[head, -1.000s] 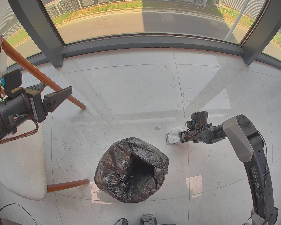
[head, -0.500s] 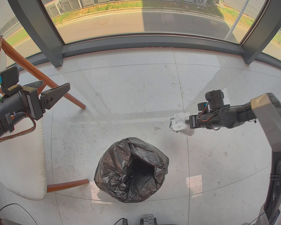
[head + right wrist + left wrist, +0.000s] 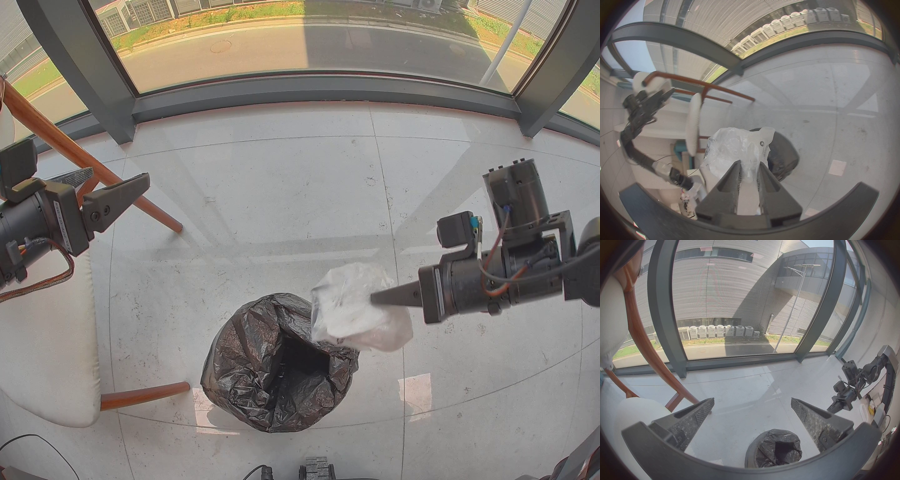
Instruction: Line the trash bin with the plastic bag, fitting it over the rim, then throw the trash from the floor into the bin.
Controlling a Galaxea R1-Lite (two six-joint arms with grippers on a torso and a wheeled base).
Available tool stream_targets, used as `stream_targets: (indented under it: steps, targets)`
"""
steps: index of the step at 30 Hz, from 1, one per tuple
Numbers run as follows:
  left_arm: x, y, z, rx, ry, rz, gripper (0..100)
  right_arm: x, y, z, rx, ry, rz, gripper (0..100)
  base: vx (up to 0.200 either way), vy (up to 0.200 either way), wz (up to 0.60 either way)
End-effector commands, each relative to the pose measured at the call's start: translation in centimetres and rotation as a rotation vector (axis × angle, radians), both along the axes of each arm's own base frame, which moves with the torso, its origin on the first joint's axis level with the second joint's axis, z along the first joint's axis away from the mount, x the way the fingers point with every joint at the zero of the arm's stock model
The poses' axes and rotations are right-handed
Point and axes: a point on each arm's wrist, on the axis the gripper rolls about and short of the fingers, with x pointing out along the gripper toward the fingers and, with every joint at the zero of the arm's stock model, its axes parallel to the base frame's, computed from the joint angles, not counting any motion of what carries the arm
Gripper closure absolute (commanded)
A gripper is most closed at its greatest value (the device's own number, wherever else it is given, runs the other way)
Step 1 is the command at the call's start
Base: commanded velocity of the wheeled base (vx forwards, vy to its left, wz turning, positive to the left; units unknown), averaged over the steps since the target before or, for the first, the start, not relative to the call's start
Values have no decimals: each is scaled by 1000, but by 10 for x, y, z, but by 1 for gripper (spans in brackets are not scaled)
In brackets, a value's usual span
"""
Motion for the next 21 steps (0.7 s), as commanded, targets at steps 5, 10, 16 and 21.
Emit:
stream_targets:
  steps: [5, 10, 16, 21]
  targets:
    - [-20, -10, -21, 19, 45, -135, 0, -32, 53, -34, -44, 104, 176, 100, 0, 0, 0]
    - [-25, -17, -31, 37, 73, -187, 0, -22, 76, -52, -31, 65, 189, 100, 0, 0, 0]
    - [-26, -16, -30, 36, 67, -184, 0, -12, 85, -59, -22, 44, 173, 100, 0, 0, 0]
    - [-26, -16, -31, 38, 73, -181, 0, -15, 80, -56, -23, 46, 167, 0, 0, 0, 0]
